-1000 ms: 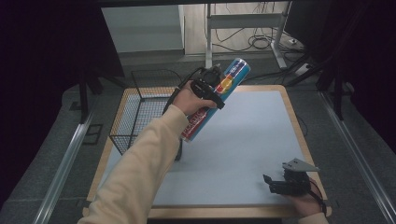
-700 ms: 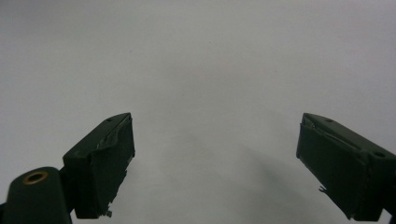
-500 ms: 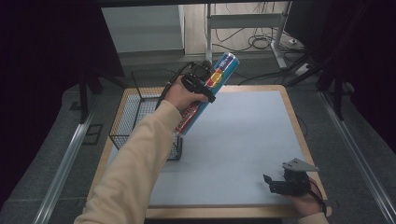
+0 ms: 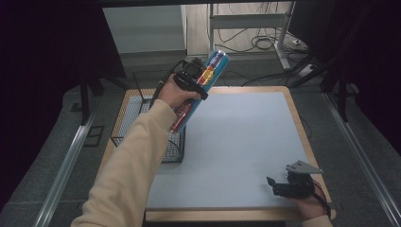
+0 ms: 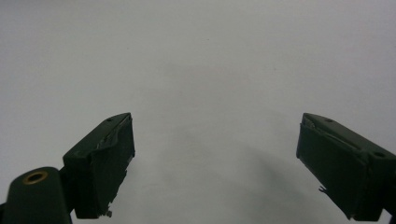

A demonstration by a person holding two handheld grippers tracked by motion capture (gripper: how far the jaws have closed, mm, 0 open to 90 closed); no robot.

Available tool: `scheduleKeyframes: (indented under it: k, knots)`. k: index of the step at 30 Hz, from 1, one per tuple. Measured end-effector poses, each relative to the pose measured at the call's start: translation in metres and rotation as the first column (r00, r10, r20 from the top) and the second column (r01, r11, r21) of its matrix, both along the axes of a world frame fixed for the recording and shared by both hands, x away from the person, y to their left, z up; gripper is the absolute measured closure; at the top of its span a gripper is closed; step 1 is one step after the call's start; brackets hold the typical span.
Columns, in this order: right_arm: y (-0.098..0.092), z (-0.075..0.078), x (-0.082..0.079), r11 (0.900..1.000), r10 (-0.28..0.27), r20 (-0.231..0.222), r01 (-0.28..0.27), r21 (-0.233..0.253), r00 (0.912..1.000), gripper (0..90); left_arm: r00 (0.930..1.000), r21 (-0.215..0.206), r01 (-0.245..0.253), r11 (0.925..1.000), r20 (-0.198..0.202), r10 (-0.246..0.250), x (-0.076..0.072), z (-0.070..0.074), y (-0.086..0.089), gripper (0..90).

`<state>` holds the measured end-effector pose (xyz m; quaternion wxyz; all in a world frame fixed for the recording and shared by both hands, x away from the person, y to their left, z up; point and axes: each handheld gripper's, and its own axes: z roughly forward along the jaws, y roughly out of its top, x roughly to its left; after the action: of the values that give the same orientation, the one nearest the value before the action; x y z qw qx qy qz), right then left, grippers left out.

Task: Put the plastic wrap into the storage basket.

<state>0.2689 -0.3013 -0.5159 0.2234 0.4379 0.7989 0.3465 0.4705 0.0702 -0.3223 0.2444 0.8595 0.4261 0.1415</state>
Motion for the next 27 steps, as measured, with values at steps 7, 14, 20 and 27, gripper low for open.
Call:
scheduleKeyframes:
  k: [7,14,20,27]
  knots:
    - [0.000,0.000,0.000,1.000,-0.001,0.000,0.001,-0.004,1.0000,11.5,0.9992,0.017,-0.039,0.9991,0.000,0.039,0.002,-0.005,0.018,31.9]
    - [0.001,0.000,0.000,1.000,-0.001,0.001,0.001,-0.007,1.0000,11.5,0.9976,0.026,-0.069,0.9973,-0.008,0.069,0.003,-0.010,0.034,31.9]
    - [0.000,0.000,0.000,1.000,-0.003,0.000,0.003,-0.007,1.0000,11.5,0.9958,0.023,-0.090,0.9957,-0.016,0.090,0.003,-0.016,0.047,31.9]
    - [0.001,0.000,0.000,1.000,-0.002,-0.001,0.002,-0.008,1.0000,11.5,0.9923,0.037,-0.121,0.9920,-0.021,0.122,0.003,-0.022,0.061,31.9]
